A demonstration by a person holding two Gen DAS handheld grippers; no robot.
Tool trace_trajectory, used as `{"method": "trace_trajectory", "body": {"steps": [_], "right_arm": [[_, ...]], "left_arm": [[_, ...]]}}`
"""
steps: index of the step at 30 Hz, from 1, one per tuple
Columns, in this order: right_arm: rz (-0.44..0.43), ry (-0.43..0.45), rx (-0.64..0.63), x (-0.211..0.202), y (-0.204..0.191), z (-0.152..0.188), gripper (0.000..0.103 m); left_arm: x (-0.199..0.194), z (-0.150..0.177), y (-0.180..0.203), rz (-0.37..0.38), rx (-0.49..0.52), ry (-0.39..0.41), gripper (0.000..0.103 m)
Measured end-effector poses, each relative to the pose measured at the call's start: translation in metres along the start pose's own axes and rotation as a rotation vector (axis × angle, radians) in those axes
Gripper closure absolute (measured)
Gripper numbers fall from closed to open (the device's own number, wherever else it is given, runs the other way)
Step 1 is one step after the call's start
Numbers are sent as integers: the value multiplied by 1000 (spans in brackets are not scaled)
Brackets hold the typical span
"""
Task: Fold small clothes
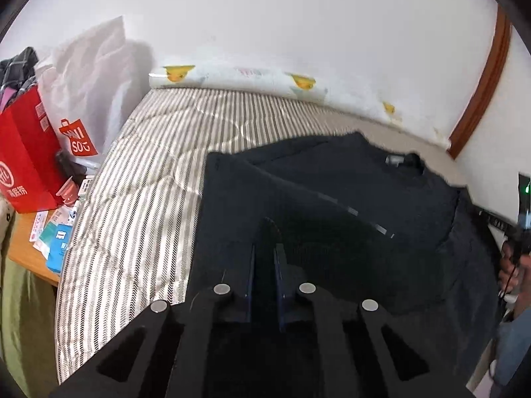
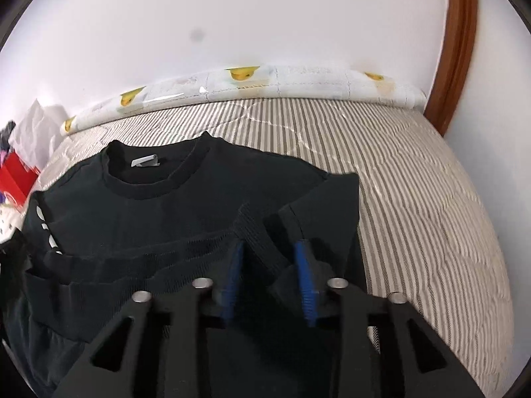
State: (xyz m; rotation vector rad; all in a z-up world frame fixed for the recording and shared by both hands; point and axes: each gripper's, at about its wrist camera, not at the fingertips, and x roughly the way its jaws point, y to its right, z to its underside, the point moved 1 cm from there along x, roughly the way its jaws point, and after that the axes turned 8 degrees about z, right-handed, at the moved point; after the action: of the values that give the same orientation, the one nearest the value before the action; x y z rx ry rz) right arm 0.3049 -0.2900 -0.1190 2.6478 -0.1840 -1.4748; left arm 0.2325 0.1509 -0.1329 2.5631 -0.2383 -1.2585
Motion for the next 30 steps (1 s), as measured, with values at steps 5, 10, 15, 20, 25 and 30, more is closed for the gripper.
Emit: {"method": "trace_trajectory", "body": {"steps": [5,10,15,20,25,30], "right_arm": [[-74,60,111,-25,24,-6,86],[-97,106,193,-43,49,-18,86],[-111,111,242,-36,56,-29,86],[-111,81,259,-12,55,-38,86],[-99,62,251,12,50,-47,86],[-73,11,238,43,46,-48,86]], "left_arm": [[-17,-17,4,-18,-10,65,94],[-22,-45,10,-25,-20,118,94],[-2,-65,16,-68,-5,124,94],[29,-74,9,-79,-25,98,94],[53,-81,1,-94,-35,68,94],[71,-78,-8,-97,-62,13,94]]}}
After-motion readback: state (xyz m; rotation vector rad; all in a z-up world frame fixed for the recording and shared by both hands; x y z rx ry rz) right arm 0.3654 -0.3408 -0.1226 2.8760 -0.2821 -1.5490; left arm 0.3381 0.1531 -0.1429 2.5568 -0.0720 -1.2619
